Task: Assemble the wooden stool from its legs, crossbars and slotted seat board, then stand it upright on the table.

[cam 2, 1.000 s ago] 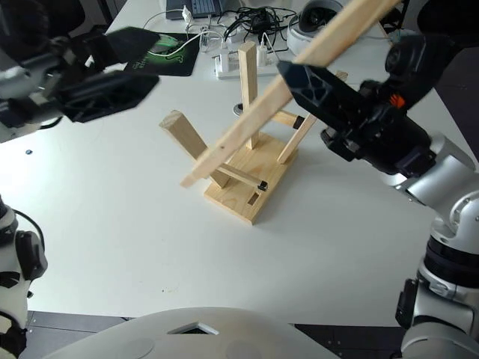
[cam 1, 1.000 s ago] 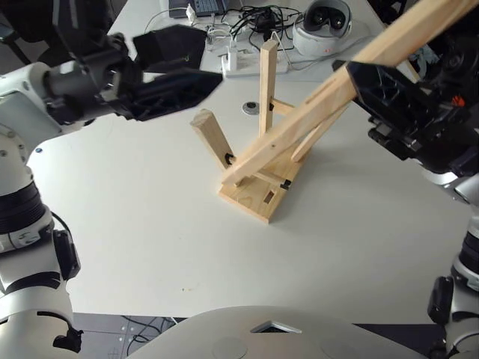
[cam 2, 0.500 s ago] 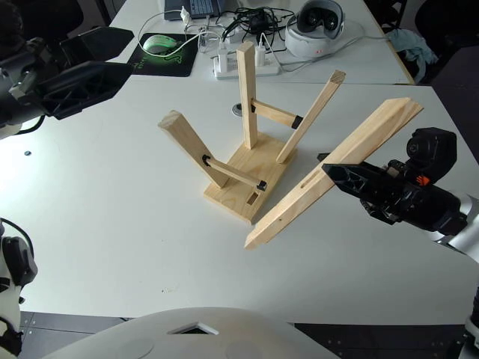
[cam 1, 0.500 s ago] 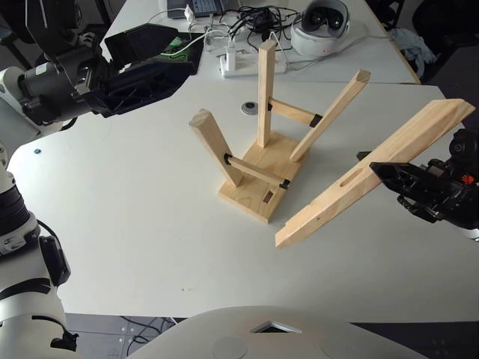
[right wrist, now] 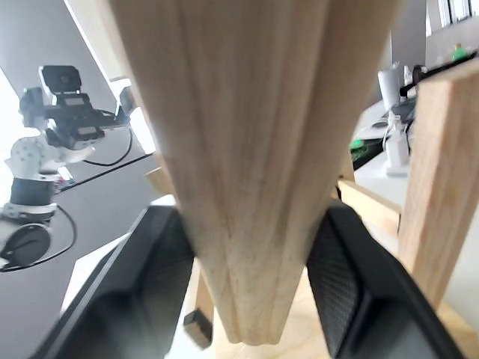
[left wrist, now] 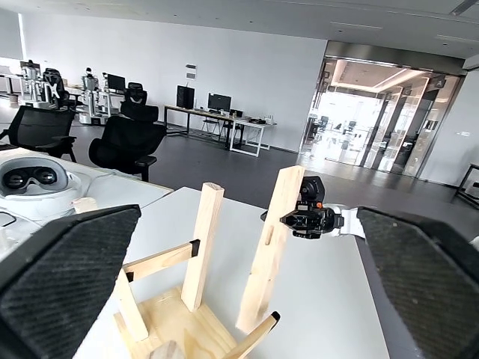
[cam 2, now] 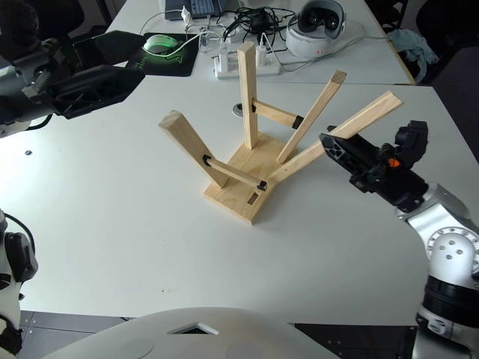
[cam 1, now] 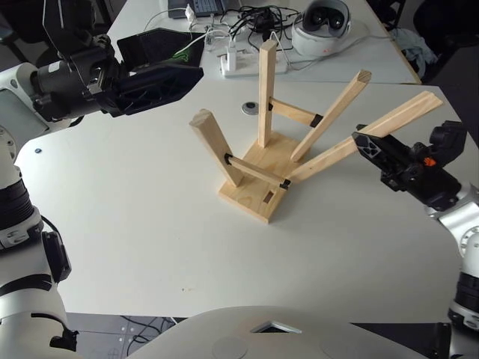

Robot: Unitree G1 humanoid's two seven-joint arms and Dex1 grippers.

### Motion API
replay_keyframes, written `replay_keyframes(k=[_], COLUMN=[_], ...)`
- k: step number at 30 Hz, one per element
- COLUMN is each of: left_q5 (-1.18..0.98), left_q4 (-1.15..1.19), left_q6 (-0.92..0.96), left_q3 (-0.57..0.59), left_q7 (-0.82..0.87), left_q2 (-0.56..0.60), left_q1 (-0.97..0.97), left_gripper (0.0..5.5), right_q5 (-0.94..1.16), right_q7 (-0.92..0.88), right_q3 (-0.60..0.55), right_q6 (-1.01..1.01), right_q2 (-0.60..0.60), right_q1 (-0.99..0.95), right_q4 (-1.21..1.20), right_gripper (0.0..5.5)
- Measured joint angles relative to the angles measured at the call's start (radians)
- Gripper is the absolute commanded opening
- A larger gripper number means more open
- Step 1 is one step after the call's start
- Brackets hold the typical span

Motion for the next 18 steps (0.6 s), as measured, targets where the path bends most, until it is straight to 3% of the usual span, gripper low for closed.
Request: replay_keyframes(k=[8, 18], left_q5=[0.028, 0.047], left_q4=[0.047, 0.058], left_q6=[0.013, 0.016], left_q3=[-0.04, -0.042], left_q7=[-0.049, -0.07], left_q2=[-0.004, -0.005], left_q1=[-0.042, -0.063], left_gripper=[5.4, 5.4], right_q5=[-0.282, -0.368], right_q7=[-0.007, 0.042], right_q3=[0.154, 0.182], right_q6=[-0.23, -0.283], right_q2=[0.093, 0.032], right_q1=[0.039, 0.072], right_q4=[-0.045, -0.04], right_gripper=[2.07, 2.07])
